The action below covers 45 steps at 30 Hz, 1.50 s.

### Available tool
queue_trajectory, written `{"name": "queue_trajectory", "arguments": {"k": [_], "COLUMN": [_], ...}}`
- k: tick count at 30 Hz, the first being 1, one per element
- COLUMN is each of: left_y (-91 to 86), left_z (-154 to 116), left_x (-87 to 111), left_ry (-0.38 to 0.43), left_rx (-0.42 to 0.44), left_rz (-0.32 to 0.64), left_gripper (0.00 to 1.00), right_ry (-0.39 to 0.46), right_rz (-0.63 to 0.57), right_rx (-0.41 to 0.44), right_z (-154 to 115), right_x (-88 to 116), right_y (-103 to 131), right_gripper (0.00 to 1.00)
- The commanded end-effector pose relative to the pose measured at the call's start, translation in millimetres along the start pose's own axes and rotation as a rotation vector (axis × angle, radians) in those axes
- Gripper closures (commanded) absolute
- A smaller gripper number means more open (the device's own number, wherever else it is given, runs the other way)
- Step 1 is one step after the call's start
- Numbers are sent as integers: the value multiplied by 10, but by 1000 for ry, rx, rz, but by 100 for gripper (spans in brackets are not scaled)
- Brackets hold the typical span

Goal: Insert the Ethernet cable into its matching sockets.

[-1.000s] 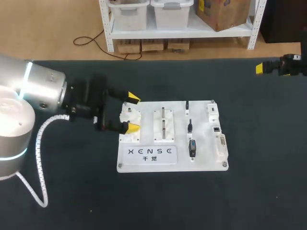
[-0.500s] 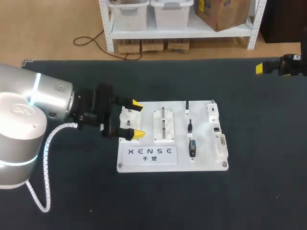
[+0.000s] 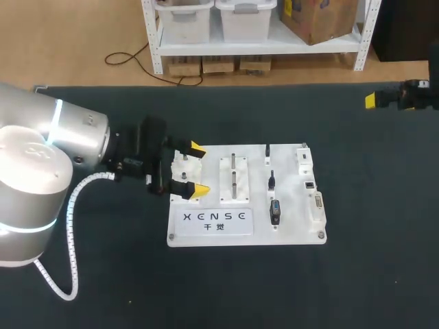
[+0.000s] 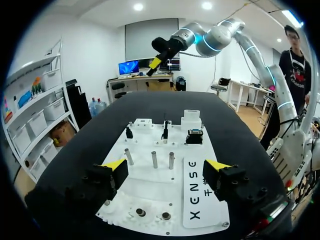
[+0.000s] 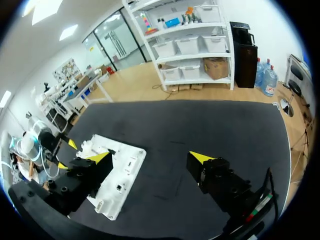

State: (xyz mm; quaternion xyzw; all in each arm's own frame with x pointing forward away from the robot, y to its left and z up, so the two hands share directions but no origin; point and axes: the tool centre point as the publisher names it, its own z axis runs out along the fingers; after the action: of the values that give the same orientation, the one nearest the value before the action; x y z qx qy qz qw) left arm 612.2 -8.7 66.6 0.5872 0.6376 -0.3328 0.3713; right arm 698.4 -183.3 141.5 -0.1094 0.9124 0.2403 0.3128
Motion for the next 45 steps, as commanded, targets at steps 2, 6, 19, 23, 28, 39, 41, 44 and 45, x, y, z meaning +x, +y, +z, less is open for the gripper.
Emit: {"name": "queue_trajectory", "arguments": {"k": [2,6,19,23,28,39,41,44,45], "left_y": [-3,-3,-3,-3,-3,-3,-3,-3,-3], "left_z": [0,0,0,0,0,0,0,0,0], "left_x": [9,9,9,9,9,9,9,9,9], "left_ry": [-3,-3,-3,-3,-3,-3,-3,-3,-3], "left_rx": [-2,-2,-2,-2,-2,-2,-2,-2,-2], "left_rz": [1,1,1,1,1,1,1,1,1], "left_gripper": [0,0,0,0,0,0,0,0,0], "right_ry": [59,77,252,306,383,496,511,531,534], "right_rz": [-6,27,54,38,23,57,62,71,66], "right_rx": [101,133,233,252,287,332,335,346,350], "right_z": [157,295,690,820,990,1234,1262,1287,1292], "right_x": [-135,-84,348,413,550,898,953,1023,1041], "right_y": [454,809,1462,1564,1618,1691,1691,1672,1661], "right_gripper": [0,0,0,0,0,0,0,0,0]}}
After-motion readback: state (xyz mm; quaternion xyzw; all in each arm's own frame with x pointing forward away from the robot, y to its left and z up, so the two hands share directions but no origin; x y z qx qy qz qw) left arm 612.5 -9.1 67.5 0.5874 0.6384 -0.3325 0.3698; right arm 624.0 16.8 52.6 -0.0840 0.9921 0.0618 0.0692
